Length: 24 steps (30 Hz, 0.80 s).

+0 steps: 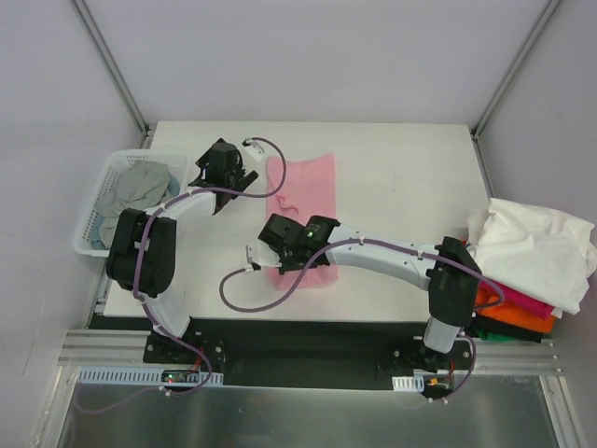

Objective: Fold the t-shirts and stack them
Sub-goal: Fold the folded rectangular tshirt in 1/3 of the way

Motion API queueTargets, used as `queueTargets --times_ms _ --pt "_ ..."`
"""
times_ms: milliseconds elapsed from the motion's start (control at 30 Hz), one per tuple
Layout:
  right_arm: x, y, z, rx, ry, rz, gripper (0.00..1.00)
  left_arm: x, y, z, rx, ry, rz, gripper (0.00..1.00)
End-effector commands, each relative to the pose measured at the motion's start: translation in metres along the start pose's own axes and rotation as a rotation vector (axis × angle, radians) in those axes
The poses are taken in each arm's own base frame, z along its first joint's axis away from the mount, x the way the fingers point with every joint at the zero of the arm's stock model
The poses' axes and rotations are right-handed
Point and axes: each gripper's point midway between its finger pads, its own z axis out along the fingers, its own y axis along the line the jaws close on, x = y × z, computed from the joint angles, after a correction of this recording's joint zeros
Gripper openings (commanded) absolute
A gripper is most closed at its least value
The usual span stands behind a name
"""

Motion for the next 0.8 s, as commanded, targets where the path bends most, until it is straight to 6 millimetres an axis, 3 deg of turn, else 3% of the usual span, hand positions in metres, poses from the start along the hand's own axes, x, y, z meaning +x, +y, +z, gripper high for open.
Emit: queueTargets --times_ms 0,67,133,300,767 --pt "0.010 -0.043 -0.004 0.058 0.026 0.017 0.01 -0.011 0.021 -0.012 -0.067 -0.047 -0.016 0.99" --pt "0.012 -0.057 -0.003 0.072 0.030 0.027 0.01 -0.010 0.021 -0.012 -0.067 -0.047 -0.014 0.99" --pt "0.021 -0.073 0.011 0.053 0.048 0.060 0.01 -0.011 0.021 -0.011 -0.066 -0.048 -0.017 0.99" --pt "0.027 -0.089 0.033 0.027 0.052 0.088 0.01 -0.010 0.019 -0.010 -0.066 -0.043 -0.012 0.99" --pt "0.021 -0.104 0.072 -0.012 0.028 0.091 0.01 -0.009 0.020 -0.011 -0.070 -0.045 -0.010 0.99"
